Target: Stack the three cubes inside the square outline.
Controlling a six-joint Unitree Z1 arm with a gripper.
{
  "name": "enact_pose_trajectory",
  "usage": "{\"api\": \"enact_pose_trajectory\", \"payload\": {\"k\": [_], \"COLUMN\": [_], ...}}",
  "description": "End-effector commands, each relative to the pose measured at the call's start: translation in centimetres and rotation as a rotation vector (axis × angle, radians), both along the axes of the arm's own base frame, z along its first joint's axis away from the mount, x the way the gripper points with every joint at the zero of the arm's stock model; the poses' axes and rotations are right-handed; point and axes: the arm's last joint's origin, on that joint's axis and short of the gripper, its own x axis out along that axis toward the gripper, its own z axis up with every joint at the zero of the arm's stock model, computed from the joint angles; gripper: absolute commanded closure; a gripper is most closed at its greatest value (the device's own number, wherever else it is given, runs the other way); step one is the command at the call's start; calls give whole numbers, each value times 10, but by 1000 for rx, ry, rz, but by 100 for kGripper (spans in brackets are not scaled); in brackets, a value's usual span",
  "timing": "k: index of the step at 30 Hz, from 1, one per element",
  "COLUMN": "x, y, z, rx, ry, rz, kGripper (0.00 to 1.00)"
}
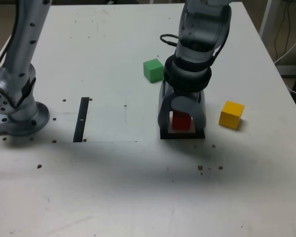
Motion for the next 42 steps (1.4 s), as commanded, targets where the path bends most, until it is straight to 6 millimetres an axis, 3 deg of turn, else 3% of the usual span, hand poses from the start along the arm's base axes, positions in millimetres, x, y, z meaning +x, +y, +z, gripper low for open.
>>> {"api": "enact_pose_trajectory", "payload": {"k": [1,12,18,42], "x": [-6,-23,-23,32], "y": [2,6,6,-2], "z": [10,41,50,57], "rx": [9,39,44,25], "ry": [-12,-35,-39,-45], "rz": [6,8,7,-74], "kGripper": [1,0,0,1]}}
